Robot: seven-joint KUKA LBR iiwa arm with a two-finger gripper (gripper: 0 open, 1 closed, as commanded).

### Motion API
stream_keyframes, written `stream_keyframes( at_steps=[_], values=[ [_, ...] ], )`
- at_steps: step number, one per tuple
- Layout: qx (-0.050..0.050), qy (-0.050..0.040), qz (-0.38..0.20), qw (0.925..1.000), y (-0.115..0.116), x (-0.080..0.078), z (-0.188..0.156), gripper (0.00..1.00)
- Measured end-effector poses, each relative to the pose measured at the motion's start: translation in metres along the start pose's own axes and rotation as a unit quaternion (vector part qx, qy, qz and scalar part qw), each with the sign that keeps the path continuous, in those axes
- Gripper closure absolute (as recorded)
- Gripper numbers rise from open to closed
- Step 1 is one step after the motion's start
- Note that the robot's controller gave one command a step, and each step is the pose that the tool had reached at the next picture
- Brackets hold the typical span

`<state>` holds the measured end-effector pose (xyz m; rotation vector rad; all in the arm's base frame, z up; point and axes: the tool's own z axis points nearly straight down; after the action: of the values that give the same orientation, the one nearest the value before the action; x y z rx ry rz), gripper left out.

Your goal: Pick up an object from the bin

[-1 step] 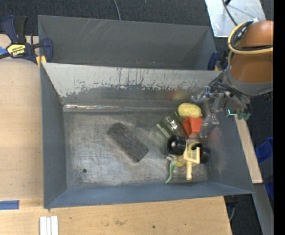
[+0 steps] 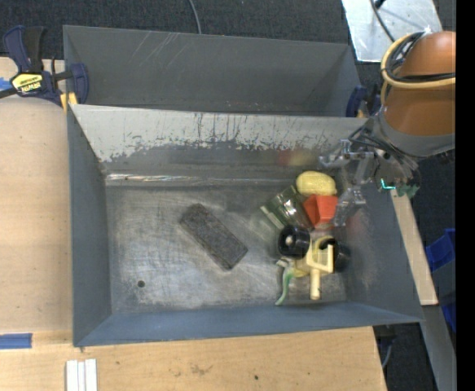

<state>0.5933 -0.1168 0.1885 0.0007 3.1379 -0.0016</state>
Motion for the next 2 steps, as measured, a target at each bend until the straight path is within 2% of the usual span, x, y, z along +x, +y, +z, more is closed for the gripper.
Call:
stream_keyframes(
  at_steps=[1,2],
  values=[
    [0.000,-0.0017,-0.066,0.9978,-0.008,-0.008,0.036,0.00],
    [-0.001,-0.0034,-0.141,0.9900,-0.017,-0.017,0.079,0.00]
  ],
)
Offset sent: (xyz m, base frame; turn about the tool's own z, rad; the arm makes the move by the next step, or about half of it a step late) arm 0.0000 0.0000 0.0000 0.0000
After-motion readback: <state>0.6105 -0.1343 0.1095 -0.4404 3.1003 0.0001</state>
